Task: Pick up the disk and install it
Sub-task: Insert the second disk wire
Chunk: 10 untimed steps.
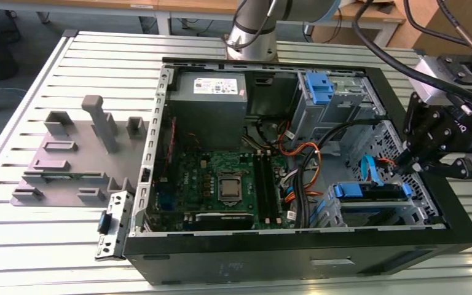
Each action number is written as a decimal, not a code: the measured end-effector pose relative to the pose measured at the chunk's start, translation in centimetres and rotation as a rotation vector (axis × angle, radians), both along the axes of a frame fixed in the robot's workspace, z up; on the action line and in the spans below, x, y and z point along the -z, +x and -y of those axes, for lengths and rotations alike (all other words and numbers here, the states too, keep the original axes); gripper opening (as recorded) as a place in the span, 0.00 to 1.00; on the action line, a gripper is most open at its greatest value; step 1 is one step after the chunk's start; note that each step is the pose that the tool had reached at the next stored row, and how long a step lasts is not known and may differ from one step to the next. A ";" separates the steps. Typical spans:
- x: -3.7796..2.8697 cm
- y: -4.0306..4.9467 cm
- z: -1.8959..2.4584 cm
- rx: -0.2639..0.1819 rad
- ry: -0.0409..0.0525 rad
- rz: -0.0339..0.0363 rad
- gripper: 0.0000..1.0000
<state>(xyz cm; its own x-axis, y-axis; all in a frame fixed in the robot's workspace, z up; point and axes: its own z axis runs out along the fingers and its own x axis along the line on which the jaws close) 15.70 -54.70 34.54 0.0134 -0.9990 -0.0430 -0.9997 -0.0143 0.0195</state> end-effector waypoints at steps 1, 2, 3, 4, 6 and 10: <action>0.03 -0.19 0.00 0.000 -0.0020 0.0000 0.24; 0.06 -0.38 0.00 0.000 -0.0041 0.0000 0.24; 0.09 -0.56 0.00 0.000 -0.0061 0.0000 0.24; 0.11 -0.69 0.00 0.000 -0.0081 0.0000 0.24; 0.15 -0.84 0.00 0.000 -0.0116 0.0000 0.24; 0.14 -0.84 0.00 0.000 -0.0127 0.0000 0.24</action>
